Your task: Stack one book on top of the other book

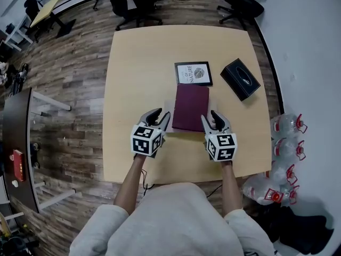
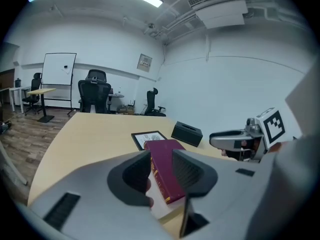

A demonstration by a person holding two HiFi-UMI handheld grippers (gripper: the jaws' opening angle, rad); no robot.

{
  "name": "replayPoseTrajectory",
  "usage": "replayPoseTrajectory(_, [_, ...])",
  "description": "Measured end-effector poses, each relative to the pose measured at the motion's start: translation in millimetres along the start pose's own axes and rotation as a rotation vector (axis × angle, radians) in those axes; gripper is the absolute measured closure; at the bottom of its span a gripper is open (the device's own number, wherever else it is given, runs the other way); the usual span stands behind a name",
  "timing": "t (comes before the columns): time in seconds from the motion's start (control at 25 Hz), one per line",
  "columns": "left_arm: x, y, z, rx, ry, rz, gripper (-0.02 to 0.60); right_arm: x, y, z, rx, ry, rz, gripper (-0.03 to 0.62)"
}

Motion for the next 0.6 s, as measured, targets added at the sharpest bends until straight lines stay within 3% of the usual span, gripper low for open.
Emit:
replayPoseTrajectory(0.44, [2, -5, -80, 0.109, 0.100, 0.065, 0.508, 19, -50, -47, 0.030, 0.091, -0.077, 0.510])
replayPoseTrajectory(0.6, [-5, -10, -104, 0.124, 0.119, 0.032, 0.536, 22, -68, -53, 0.047, 0.095, -0.135, 0.520])
Point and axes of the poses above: the fingertips, and each gripper's own axes: z forward along the fingers, y to its right, x out of its top, the point moved 3 cm from there along -z, backward along the fingers, and after that the axes turned 2 degrees about y, right-handed, at the moved point
